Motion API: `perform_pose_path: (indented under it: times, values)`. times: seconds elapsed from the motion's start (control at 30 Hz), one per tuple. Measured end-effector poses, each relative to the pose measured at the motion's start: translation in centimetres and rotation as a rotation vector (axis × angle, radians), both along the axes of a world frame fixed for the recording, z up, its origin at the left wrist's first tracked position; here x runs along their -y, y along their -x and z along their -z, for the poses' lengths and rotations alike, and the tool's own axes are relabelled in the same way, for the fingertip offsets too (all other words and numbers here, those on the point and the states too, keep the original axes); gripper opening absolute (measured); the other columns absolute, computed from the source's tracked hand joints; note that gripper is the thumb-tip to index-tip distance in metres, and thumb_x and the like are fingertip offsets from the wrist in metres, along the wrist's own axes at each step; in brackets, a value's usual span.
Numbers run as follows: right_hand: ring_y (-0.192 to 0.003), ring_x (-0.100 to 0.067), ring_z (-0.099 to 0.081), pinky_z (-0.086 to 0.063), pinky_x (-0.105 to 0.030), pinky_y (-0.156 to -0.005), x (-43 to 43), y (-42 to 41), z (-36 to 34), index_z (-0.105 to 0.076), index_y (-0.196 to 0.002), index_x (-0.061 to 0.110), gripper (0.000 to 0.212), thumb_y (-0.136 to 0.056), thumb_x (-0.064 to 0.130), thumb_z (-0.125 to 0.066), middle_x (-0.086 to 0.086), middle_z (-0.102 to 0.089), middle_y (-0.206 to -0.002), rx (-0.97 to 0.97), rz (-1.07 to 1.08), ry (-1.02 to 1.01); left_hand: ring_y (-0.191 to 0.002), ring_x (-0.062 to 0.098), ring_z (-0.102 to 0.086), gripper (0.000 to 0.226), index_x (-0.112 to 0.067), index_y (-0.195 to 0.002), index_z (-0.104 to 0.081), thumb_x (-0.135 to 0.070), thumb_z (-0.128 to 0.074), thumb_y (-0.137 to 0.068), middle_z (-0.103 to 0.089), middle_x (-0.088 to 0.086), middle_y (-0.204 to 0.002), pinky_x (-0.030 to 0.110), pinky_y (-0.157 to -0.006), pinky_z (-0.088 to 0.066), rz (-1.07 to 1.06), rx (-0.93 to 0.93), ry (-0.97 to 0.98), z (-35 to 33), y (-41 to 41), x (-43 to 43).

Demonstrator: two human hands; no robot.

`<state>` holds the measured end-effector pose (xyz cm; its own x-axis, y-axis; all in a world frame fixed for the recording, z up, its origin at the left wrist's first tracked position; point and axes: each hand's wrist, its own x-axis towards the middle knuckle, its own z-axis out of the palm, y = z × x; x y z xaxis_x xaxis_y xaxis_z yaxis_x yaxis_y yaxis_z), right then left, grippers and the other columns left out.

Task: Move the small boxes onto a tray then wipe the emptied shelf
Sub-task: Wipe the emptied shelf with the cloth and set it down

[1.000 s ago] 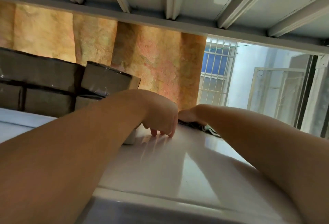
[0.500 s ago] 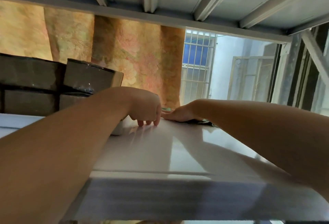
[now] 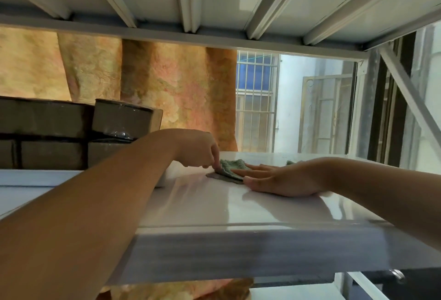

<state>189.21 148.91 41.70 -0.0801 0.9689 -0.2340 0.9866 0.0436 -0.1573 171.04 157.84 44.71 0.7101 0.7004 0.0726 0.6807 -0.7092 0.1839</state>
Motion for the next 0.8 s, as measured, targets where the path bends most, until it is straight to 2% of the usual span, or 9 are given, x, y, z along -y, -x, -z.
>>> perform_pose_path:
  times: [0.07,0.13,0.17,0.43,0.57,0.63,0.7,0.77,0.8]
  values:
    - [-0.145,-0.011,0.009,0.008,-0.044,-0.115,1.5,-0.3,0.3,-0.002,-0.144,0.052,0.059,-0.088,0.067,-0.010,0.015,0.006,-0.159,0.097,-0.104,-0.051,-0.072,0.008,-0.053,0.025,-0.022,-0.093,-0.067,-0.010,-0.046,-0.090,-0.060,-0.009,-0.082,0.019,-0.059,-0.039,0.010,0.010,-0.035,-0.1,0.1,0.0]
    - [-0.147,-0.018,0.002,0.002,-0.036,-0.118,2.5,-0.5,0.7,-0.013,-0.151,0.027,0.048,-0.103,0.036,-0.015,0.001,-0.003,-0.161,0.208,-0.197,-0.153,-0.075,0.004,-0.054,0.023,-0.023,-0.094,-0.066,-0.012,-0.046,-0.090,-0.060,-0.011,-0.084,0.018,-0.059,-0.039,0.020,0.010,-0.049,-0.1,0.1,-0.1]
    - [-0.147,-0.019,0.000,0.000,-0.033,-0.118,2.9,-0.6,0.9,-0.016,-0.151,0.021,0.047,-0.104,0.026,-0.017,-0.001,-0.006,-0.161,0.225,-0.204,-0.175,-0.075,0.004,-0.055,0.021,-0.023,-0.093,-0.065,-0.013,-0.047,-0.090,-0.061,-0.011,-0.085,0.018,-0.058,-0.039,0.029,0.015,-0.044,-0.1,0.1,-0.1]
    - [-0.146,-0.016,-0.005,0.000,-0.027,-0.117,5.5,-1.0,1.6,-0.022,-0.150,0.017,0.048,-0.104,0.029,-0.016,-0.001,-0.013,-0.160,0.258,-0.312,-0.243,-0.070,0.000,-0.057,0.019,-0.030,-0.086,-0.064,-0.019,-0.050,-0.091,-0.063,-0.013,-0.084,0.011,-0.053,-0.040,0.088,0.061,-0.056,0.1,-0.4,-0.1]
    - [-0.144,-0.010,-0.010,-0.002,-0.015,-0.112,6.4,-1.5,1.6,-0.026,-0.149,0.021,0.053,-0.101,0.043,-0.016,0.004,-0.018,-0.158,0.169,-0.302,-0.240,-0.088,0.005,-0.057,0.018,-0.039,-0.084,-0.063,-0.027,-0.052,-0.091,-0.059,-0.016,-0.095,0.021,-0.071,-0.045,0.098,0.064,-0.143,-0.1,-0.5,-0.2]
    - [-0.145,-0.010,-0.010,-0.003,-0.014,-0.111,6.5,-1.7,1.3,-0.025,-0.149,0.023,0.053,-0.101,0.044,-0.020,0.005,-0.019,-0.158,0.118,-0.285,-0.222,-0.088,0.005,-0.057,0.017,-0.040,-0.083,-0.064,-0.029,-0.053,-0.090,-0.060,-0.016,-0.095,0.024,-0.073,-0.045,0.115,0.077,-0.152,0.0,-0.7,-0.1]
    - [-0.146,-0.008,0.001,0.002,-0.022,-0.113,6.6,-1.6,0.9,-0.012,-0.148,0.042,0.051,-0.098,0.052,-0.016,0.011,-0.007,-0.160,0.068,-0.262,-0.143,-0.084,0.000,-0.058,0.016,-0.040,-0.083,-0.065,-0.030,-0.054,-0.089,-0.062,-0.019,-0.090,0.021,-0.069,-0.043,0.151,0.085,-0.145,0.1,-1.1,0.3]
    - [-0.140,0.002,0.014,0.010,-0.031,-0.110,6.9,-1.1,0.4,-0.001,-0.130,0.071,0.045,-0.085,0.066,-0.009,0.025,0.005,-0.156,-0.021,-0.196,-0.027,-0.077,-0.005,-0.060,0.015,-0.040,-0.084,-0.066,-0.031,-0.055,-0.089,-0.066,-0.019,-0.084,0.017,-0.064,-0.041,0.190,0.081,-0.131,0.4,-1.6,0.8]
    - [-0.137,0.005,0.015,0.011,-0.032,-0.109,7.0,-0.9,0.2,-0.002,-0.125,0.075,0.045,-0.081,0.069,-0.008,0.029,0.006,-0.155,-0.054,-0.188,-0.002,-0.074,-0.007,-0.060,0.015,-0.040,-0.083,-0.065,-0.031,-0.055,-0.089,-0.067,-0.020,-0.082,0.015,-0.062,-0.039,0.203,0.076,-0.130,0.5,-1.7,1.0]
